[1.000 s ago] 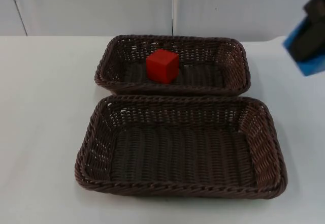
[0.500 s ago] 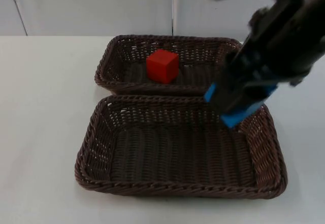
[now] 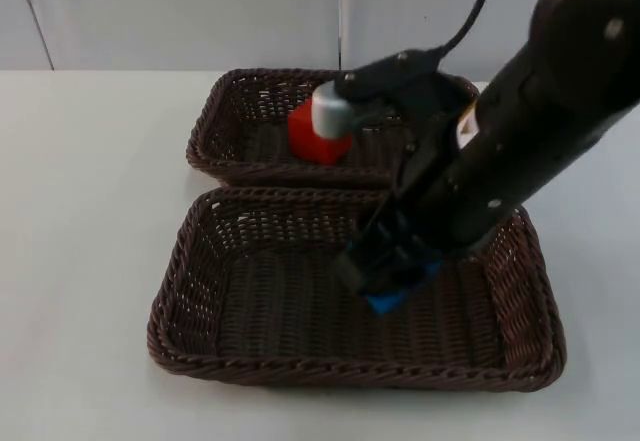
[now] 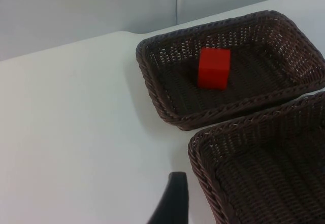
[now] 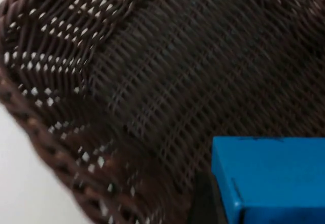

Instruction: Pick up one cube with the left hand and place it into the upper basket. Pick up one cube with the right hand and place it into the lower basket.

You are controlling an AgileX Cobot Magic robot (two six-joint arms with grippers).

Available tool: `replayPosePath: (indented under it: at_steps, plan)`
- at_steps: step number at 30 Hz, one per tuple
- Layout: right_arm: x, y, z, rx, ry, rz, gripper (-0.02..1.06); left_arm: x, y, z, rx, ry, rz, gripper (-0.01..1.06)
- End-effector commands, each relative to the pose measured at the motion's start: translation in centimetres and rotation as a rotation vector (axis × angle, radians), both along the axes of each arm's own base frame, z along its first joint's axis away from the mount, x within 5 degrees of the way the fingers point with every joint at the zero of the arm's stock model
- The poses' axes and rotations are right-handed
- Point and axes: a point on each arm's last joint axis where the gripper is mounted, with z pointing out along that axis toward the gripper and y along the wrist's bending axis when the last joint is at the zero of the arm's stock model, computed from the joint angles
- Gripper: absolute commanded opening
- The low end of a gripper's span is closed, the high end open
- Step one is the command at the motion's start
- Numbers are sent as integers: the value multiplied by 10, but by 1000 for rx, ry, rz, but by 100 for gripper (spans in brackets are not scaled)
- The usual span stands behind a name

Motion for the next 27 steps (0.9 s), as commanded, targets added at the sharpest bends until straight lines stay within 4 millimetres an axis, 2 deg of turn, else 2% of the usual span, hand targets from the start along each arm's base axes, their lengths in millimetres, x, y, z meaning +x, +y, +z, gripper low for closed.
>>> replayPosePath:
  at_steps: [1,11,15,16,20,27]
  plan:
    - [8,6,-11,30,-59,6,0,-1,0,0,-3,-2,1,77]
    - [17,12,-30,50,-123,14,3,-1,0,0,-3,-2,1,77]
    - [19,14,-43,46,-124,12,21,-1,0,0,-3,-2,1,77]
    - [19,14,-43,46,-124,12,21,-1,0,0,-3,-2,1,77]
    - [20,15,-50,46,-126,10,41,-1,0,0,-2,-3,1,77]
    - [20,15,-54,39,-120,10,54,-1,0,-1,1,1,1,77]
